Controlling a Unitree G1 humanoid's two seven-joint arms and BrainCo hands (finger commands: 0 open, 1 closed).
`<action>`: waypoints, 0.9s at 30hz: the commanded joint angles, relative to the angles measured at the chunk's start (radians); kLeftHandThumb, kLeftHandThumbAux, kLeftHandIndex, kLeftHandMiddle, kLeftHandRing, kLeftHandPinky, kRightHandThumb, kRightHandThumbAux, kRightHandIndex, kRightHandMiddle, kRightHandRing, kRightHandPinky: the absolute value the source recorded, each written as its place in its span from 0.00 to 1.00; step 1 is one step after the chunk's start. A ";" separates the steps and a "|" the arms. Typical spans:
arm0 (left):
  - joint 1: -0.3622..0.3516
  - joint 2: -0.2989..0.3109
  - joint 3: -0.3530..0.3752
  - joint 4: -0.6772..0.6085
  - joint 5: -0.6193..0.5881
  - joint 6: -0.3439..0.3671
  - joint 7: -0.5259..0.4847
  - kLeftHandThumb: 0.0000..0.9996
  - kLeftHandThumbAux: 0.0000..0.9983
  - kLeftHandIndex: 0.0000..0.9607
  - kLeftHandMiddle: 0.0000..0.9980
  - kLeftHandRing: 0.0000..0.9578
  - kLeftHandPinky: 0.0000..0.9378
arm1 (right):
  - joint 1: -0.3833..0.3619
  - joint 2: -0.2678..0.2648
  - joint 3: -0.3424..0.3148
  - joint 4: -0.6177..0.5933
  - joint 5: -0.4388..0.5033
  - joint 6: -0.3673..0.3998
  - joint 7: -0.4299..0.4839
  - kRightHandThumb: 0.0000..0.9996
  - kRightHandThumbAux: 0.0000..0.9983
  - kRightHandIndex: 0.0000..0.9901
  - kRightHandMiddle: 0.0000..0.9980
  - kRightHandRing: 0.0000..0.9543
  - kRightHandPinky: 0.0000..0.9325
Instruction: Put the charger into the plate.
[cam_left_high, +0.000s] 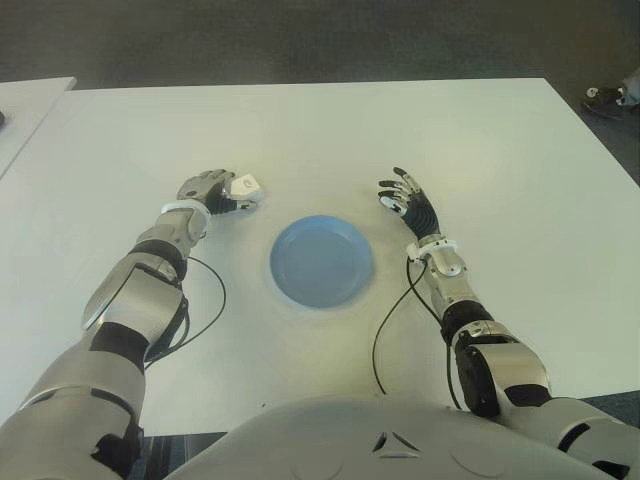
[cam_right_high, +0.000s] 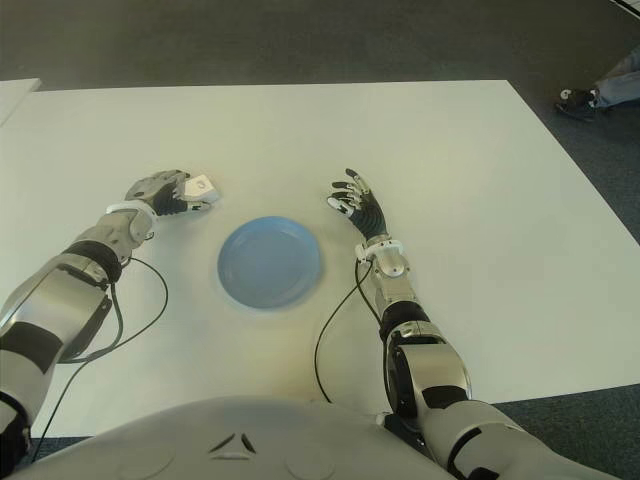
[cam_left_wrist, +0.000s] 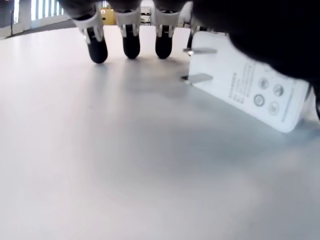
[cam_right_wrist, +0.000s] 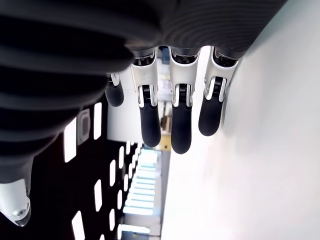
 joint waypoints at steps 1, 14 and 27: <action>0.059 -0.030 0.018 0.019 -0.023 0.014 -0.064 0.15 0.28 0.00 0.00 0.00 0.00 | 0.108 0.001 0.004 0.049 -0.005 0.074 0.011 0.05 0.57 0.06 0.28 0.31 0.30; 0.076 -0.038 0.073 0.021 -0.074 0.035 -0.097 0.16 0.27 0.00 0.00 0.00 0.00 | 0.136 0.007 0.010 0.003 -0.008 0.081 0.004 0.04 0.59 0.07 0.30 0.32 0.31; 0.083 -0.021 0.060 0.018 -0.047 0.008 -0.066 0.17 0.28 0.00 0.00 0.00 0.00 | 0.139 0.008 0.015 -0.012 -0.008 0.102 0.009 0.00 0.53 0.06 0.28 0.29 0.23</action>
